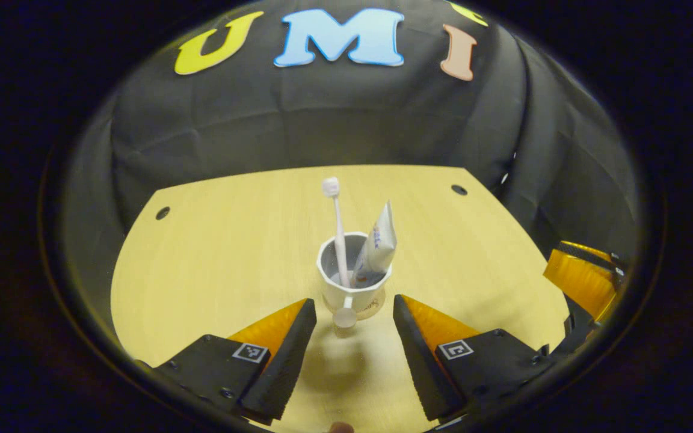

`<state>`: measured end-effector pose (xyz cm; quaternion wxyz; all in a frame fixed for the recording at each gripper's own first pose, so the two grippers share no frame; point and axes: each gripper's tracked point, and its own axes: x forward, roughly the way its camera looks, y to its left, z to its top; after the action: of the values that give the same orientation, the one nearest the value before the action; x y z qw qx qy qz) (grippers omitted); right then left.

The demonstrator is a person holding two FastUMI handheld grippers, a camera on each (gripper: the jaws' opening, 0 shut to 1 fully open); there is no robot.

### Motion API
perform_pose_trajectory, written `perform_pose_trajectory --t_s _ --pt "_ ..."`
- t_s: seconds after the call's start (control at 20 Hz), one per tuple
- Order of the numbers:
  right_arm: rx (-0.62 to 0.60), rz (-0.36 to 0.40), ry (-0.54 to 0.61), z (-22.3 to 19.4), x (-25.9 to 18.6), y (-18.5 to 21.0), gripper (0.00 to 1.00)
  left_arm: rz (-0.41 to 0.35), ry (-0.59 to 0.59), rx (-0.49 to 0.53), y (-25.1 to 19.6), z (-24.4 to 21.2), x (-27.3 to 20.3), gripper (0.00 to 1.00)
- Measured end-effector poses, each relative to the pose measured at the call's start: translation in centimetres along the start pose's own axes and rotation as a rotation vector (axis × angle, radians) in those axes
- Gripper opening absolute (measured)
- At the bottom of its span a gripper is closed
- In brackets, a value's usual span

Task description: Put the toothbrush and toothpaste on the desktop into the cup, then pick up the cup and place it on the coaster on the desktop.

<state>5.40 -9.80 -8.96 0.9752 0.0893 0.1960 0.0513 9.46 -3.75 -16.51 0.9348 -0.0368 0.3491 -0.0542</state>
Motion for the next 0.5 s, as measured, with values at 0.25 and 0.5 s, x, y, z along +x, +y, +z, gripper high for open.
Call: perform_pose_trajectory --t_s 0.25,0.5 --pt "-0.043 0.050 -0.142 3.0 -2.9 2.6 0.48 0.052 -0.266 -0.014 0.9 3.2 -6.8 0.87" --pt "-0.127 -0.040 -0.257 5.2 -5.2 3.3 0.47 0.082 -0.431 -0.007 1.9 5.7 -12.5 0.87"
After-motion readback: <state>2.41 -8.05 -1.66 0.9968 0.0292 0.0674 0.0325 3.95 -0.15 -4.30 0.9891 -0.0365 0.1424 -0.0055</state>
